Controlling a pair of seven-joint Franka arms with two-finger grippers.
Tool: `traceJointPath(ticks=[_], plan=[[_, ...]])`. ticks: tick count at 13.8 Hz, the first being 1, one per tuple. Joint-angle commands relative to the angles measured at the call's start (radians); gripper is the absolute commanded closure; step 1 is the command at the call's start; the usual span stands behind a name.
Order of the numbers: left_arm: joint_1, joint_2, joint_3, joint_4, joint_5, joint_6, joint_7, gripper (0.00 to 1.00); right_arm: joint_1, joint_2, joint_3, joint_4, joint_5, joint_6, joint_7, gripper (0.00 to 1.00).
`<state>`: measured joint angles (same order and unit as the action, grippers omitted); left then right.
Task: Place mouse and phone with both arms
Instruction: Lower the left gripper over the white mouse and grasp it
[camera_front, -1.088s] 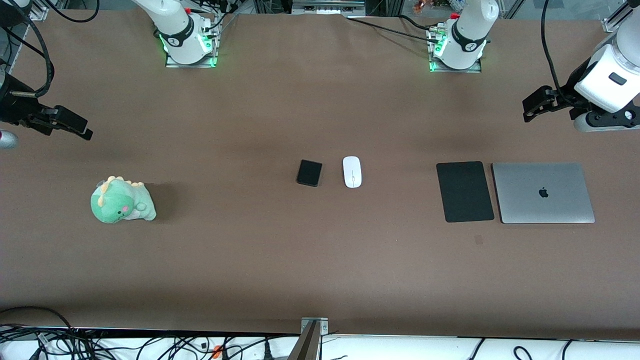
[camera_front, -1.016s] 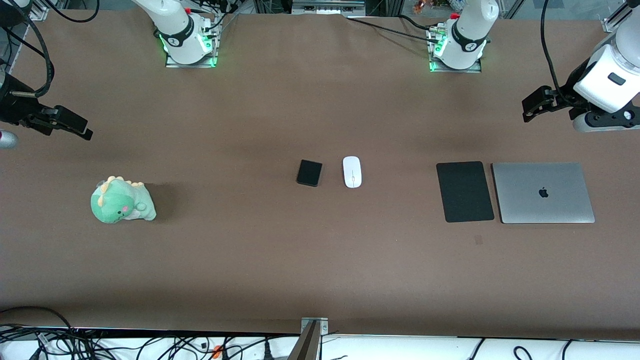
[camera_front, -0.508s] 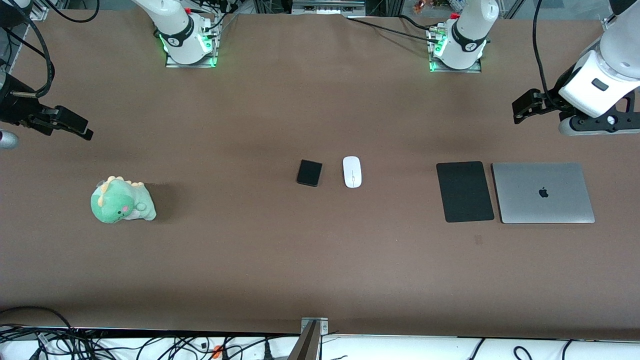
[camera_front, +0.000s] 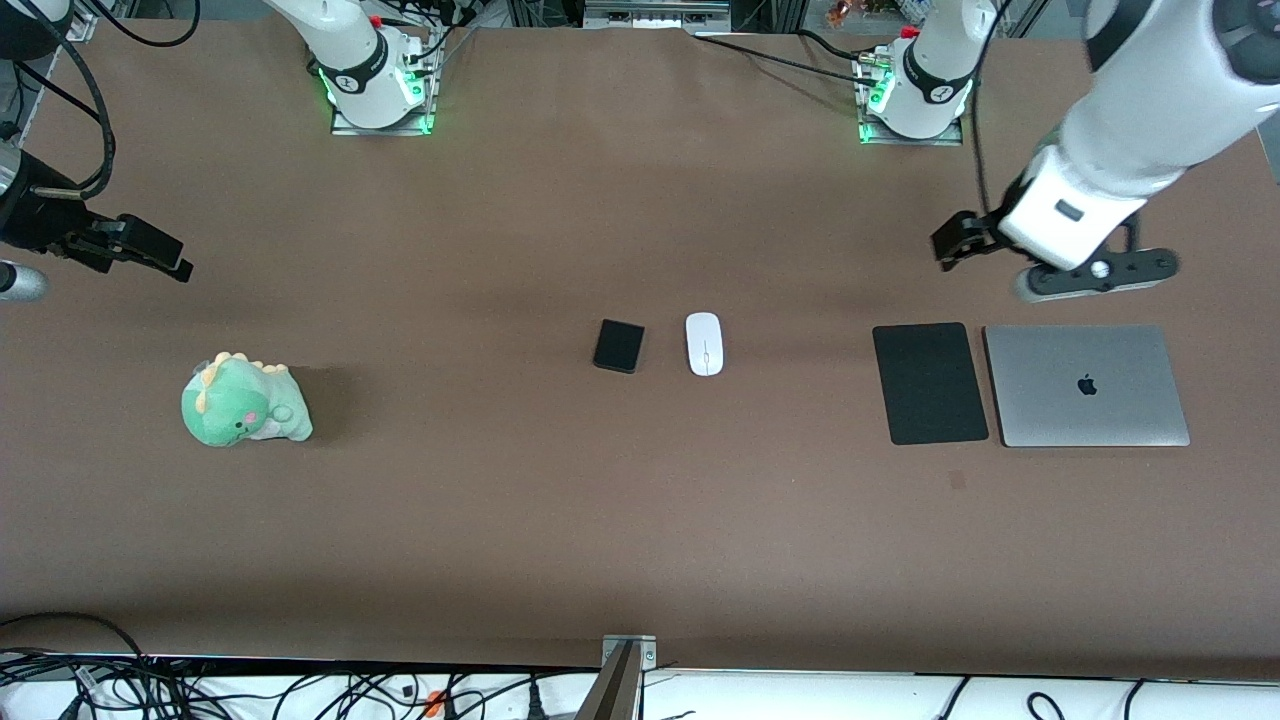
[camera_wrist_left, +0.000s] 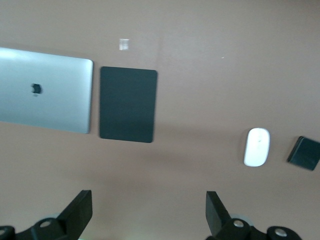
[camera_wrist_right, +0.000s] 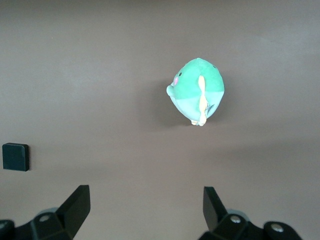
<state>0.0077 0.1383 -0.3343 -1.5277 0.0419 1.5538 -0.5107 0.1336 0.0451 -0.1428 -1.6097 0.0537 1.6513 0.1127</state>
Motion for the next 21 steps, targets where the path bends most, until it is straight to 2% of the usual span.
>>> traceJointPath(ticks=[1,3,7,11,18,21], plan=[[-0.026,0.056,-0.045,0.011,-0.004,0.052,-0.139,0.00,0.011,0.016,0.006,0.010,0.000,-0.019,-0.007,0.00],[-0.101,0.104,-0.043,0.011,0.001,0.097,-0.262,0.00,0.030,0.033,0.006,0.007,0.000,-0.056,0.005,0.00],[-0.241,0.207,-0.043,0.011,0.087,0.156,-0.472,0.00,0.054,0.058,0.006,-0.007,-0.002,-0.062,0.010,0.00],[-0.325,0.303,-0.042,0.009,0.111,0.252,-0.623,0.00,0.066,0.094,0.006,-0.016,-0.009,-0.064,0.010,0.00],[-0.411,0.449,-0.042,-0.035,0.185,0.380,-0.677,0.00,0.070,0.104,0.006,-0.024,-0.011,-0.077,-0.001,0.00],[-0.410,0.452,-0.039,-0.155,0.185,0.581,-0.666,0.00,0.070,0.105,0.006,-0.022,-0.011,-0.085,-0.007,0.00]])
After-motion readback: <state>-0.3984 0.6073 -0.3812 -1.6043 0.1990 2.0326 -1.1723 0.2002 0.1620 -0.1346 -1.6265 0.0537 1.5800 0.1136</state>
